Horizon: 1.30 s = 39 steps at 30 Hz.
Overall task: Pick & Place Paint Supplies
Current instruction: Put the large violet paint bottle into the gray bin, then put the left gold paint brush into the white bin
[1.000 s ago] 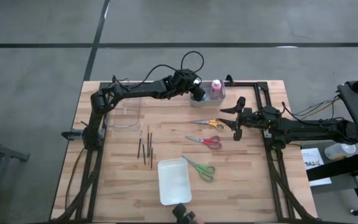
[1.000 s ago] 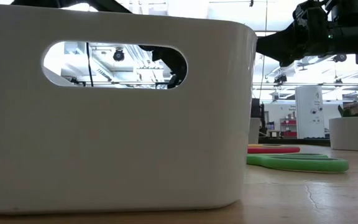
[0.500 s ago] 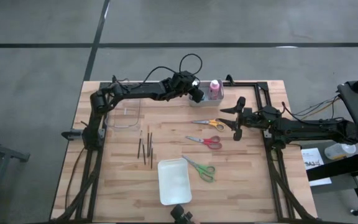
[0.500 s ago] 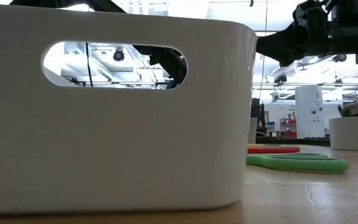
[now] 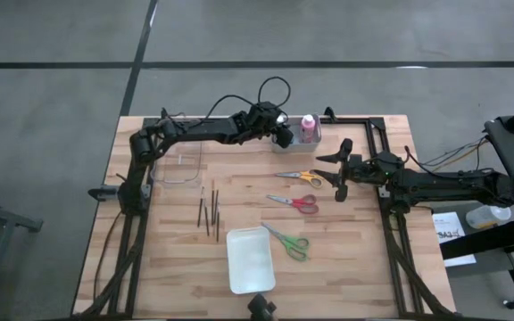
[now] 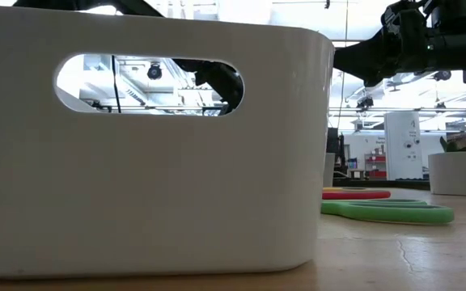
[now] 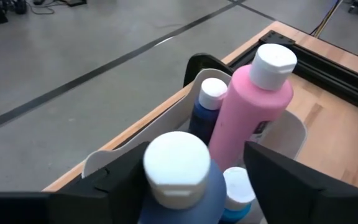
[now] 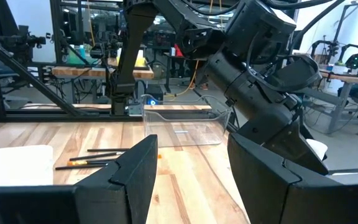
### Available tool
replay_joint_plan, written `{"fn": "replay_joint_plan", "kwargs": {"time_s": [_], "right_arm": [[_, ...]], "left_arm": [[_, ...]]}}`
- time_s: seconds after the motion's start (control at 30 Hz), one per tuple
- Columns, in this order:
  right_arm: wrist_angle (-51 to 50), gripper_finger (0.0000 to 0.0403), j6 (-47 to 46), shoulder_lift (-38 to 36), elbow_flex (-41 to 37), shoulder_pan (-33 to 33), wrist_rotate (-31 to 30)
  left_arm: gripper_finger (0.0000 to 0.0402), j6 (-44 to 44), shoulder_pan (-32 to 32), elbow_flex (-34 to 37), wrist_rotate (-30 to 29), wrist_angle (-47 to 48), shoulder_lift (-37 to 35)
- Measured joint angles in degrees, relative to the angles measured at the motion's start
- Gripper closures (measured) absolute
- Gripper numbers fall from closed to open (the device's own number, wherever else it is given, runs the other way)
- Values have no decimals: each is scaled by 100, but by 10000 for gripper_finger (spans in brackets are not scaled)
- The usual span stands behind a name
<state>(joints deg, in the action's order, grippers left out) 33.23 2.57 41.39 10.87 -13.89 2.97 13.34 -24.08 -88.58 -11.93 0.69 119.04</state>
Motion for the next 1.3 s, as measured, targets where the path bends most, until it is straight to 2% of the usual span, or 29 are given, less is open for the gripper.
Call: {"fn": "replay_joint_plan", "kwargs": {"time_s": [0.17, 0.37, 0.63, 0.87, 1.17, 1.3], "right_arm": [[0, 209, 0, 0, 0, 0, 1], [0, 209, 0, 0, 0, 0, 0], [0, 209, 0, 0, 0, 0, 1], [-3, 209, 0, 0, 0, -1, 1], [-11, 209, 0, 2, 0, -2, 0], [-13, 209, 0, 2, 0, -2, 1]], "left_arm": [[106, -157, 0, 11, 0, 42, -105], [104, -298, 0, 9, -18, 119, -535], [103, -292, 97, 7, -48, 874, -1163], [103, -299, 432, 4, -43, 1977, -1699], [103, -163, 999, 11, -50, 3866, -2135], [103, 145, 1256, 87, -305, 4445, -2185]]}}
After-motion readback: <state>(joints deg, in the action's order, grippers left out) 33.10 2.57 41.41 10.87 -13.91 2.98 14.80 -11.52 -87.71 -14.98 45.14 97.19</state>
